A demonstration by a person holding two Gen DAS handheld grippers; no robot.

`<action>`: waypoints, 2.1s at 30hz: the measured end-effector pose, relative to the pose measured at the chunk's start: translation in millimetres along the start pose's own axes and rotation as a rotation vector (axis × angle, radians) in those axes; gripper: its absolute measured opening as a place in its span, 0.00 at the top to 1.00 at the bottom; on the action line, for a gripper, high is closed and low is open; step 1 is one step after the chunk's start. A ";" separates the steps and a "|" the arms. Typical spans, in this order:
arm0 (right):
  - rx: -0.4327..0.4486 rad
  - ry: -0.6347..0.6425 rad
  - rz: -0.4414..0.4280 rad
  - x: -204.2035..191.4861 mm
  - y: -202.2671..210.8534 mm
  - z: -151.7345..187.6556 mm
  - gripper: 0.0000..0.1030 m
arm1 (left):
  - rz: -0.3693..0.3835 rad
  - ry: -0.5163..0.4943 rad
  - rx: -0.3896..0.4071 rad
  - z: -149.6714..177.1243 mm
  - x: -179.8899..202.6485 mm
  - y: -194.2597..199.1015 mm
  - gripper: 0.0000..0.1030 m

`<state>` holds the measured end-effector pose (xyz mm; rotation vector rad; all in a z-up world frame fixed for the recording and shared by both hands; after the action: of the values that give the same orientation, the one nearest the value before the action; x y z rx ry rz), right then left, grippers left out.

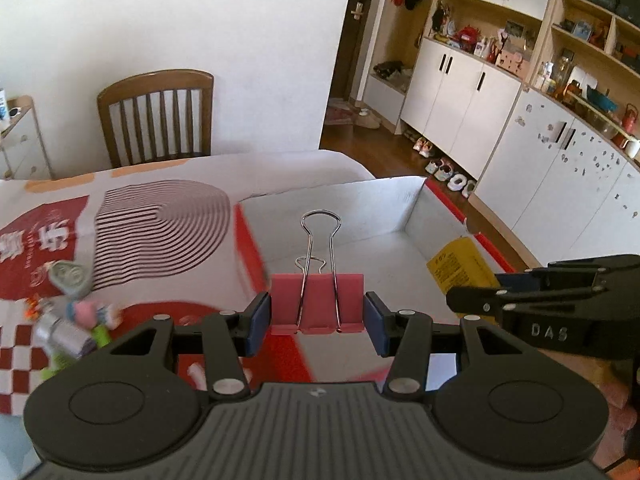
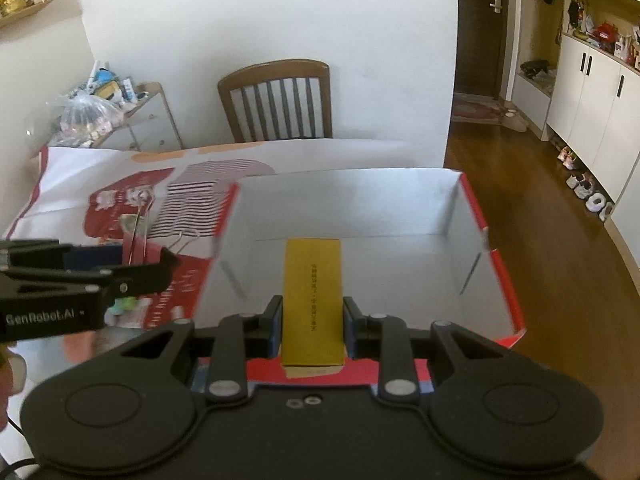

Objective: Organize rigid objects
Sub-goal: 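Carry the yellow box and pink binder clip into the shoebox with both grippers, then open the right gripper releasing the yellow box while the left gripper releases the clip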

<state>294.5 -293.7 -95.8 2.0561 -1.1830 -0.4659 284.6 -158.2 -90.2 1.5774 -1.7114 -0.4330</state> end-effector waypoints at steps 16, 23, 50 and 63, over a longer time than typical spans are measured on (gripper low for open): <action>-0.126 0.094 0.004 58.5 -87.8 -0.7 0.73 | -0.119 0.009 -0.153 -25.2 38.4 -136.2 0.52; -0.238 0.127 -0.030 60.5 -126.9 2.4 0.73 | -0.146 0.035 -0.224 -24.1 38.9 -177.5 0.52; -0.396 0.086 -0.094 73.1 -154.4 12.1 0.69 | -0.188 0.128 -0.430 -3.8 20.3 -216.5 0.52; -0.322 0.074 -0.082 72.9 -129.5 2.6 0.57 | -0.188 0.124 -0.354 -14.6 28.4 -171.8 0.53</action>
<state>408.3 -314.3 -189.2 1.8304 -0.9170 -0.5749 416.2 -213.0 -191.1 1.4729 -1.3143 -0.6774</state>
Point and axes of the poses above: each gripper's, at about its wrist camera, not at the fingertips, and y roughly against the way its jaws point, x to its right, z to its underside, the point moved 6 cm from there along -y, roughly the way its jaws point, and after that the axes turned 12 degrees about y, right-handed, at the moved point
